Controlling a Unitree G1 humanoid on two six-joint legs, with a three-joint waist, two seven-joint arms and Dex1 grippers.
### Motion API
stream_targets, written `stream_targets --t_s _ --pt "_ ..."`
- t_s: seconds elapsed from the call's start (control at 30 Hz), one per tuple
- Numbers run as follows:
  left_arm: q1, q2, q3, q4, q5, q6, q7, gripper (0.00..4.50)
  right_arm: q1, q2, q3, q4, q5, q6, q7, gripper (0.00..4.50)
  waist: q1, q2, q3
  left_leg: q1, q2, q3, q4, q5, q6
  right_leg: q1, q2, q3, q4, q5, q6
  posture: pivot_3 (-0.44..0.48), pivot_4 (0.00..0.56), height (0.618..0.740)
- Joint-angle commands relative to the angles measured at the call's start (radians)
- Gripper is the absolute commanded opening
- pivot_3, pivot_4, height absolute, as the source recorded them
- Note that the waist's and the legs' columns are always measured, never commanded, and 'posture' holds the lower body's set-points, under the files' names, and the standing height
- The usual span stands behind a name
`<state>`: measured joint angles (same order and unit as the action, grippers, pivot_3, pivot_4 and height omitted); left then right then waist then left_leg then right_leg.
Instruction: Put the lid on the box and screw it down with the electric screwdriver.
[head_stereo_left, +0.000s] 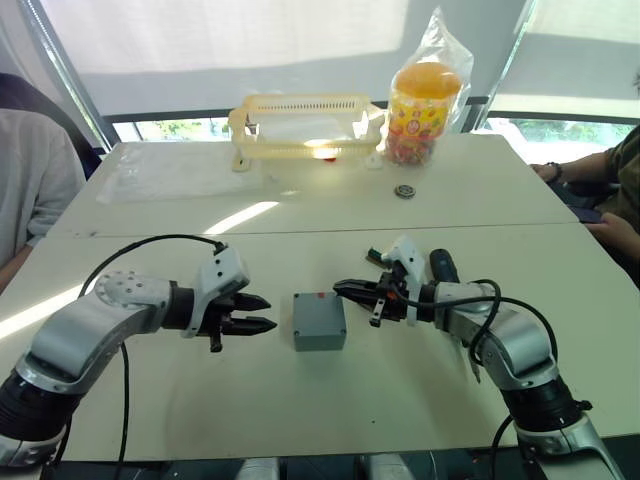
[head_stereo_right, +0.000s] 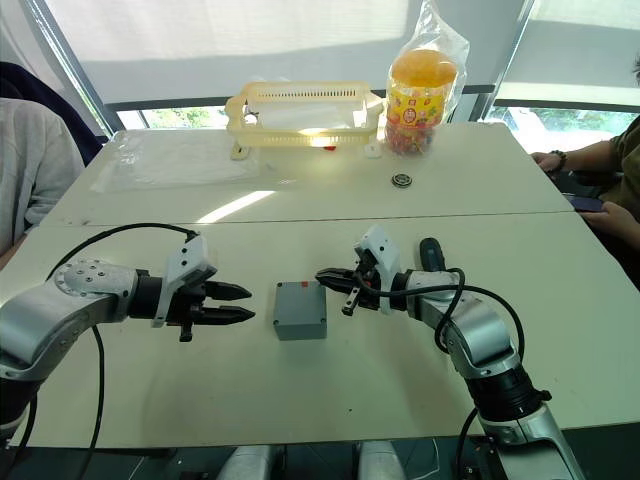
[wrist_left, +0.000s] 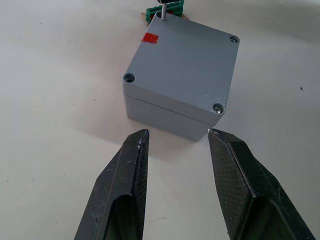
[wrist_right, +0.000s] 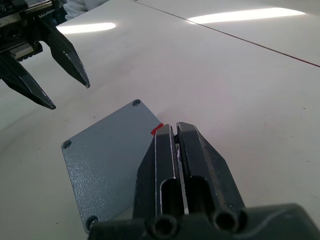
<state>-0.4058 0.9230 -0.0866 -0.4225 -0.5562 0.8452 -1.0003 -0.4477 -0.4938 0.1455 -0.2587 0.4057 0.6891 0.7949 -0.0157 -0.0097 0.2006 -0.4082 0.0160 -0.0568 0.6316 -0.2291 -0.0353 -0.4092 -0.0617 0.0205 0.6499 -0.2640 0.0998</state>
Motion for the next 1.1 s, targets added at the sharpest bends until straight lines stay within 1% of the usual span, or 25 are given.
stream_targets --t_s 0.03,0.27,0.9,0.93,0.97,1.0,1.07,1.1 --pt "-0.007 -0.003 0.006 -0.018 0.002 -0.015 -0.003 1.87 -0.004 -0.012 -0.025 -0.011 0.008 -0.008 0.000 0.02 0.000 0.000 0.000 0.000 0.000 0.000 0.000 0.000 0.000 0.000 0.000 0.000 0.000 0.000 0.000 0.000 0.150 0.740" --pt "-0.013 -0.008 0.000 -0.012 0.005 -0.021 -0.004 1.87 -0.004 -0.011 -0.030 -0.014 0.012 -0.005 -0.004 0.02 0.000 0.000 0.000 0.000 0.000 0.000 0.000 0.000 0.000 0.000 0.000 0.000 0.000 0.000 0.000 0.000 0.150 0.740" --pt "-0.015 -0.011 0.003 -0.014 0.003 -0.015 0.003 1.87 -0.018 -0.004 0.012 0.031 -0.034 -0.047 0.017 0.02 0.000 0.000 0.000 0.000 0.000 0.000 0.000 0.000 0.000 0.000 0.000 0.000 0.000 0.000 0.000 0.000 0.150 0.740" --pt "-0.017 -0.011 0.003 -0.015 0.003 -0.015 0.003 1.87 -0.019 -0.006 0.011 0.027 -0.031 -0.044 0.021 0.59 0.000 0.000 0.000 0.000 0.000 0.000 0.000 0.000 0.000 0.000 0.000 0.000 0.000 0.000 0.000 0.000 0.150 0.740" --pt "-0.018 -0.011 0.003 -0.015 0.003 -0.014 0.003 1.87 -0.020 -0.007 0.009 0.025 -0.030 -0.041 0.024 0.91 0.000 0.000 0.000 0.000 0.000 0.000 0.000 0.000 0.000 0.000 0.000 0.000 0.000 0.000 0.000 0.000 0.150 0.740" --pt "-0.020 -0.010 0.004 -0.015 0.002 -0.014 0.002 1.87 -0.022 -0.006 0.004 0.022 -0.029 -0.041 0.022 1.43 0.000 0.000 0.000 0.000 0.000 0.000 0.000 0.000 0.000 0.000 0.000 0.000 0.000 0.000 0.000 0.000 0.150 0.740" --pt "-0.030 -0.010 0.010 -0.012 -0.003 -0.013 -0.002 1.87 -0.033 -0.010 -0.019 0.007 -0.015 -0.024 0.018 2.31 0.000 0.000 0.000 0.000 0.000 0.000 0.000 0.000 0.000 0.000 0.000 0.000 0.000 0.000 0.000 0.000 0.150 0.740" --pt "-0.039 -0.011 0.016 -0.009 -0.011 -0.011 -0.004 1.87 -0.041 -0.018 -0.037 -0.011 0.001 -0.009 0.020 2.85 0.001 0.000 0.000 0.000 0.000 0.000 0.000 0.000 0.000 0.000 0.000 0.000 0.000 0.000 0.000 0.000 0.150 0.740"
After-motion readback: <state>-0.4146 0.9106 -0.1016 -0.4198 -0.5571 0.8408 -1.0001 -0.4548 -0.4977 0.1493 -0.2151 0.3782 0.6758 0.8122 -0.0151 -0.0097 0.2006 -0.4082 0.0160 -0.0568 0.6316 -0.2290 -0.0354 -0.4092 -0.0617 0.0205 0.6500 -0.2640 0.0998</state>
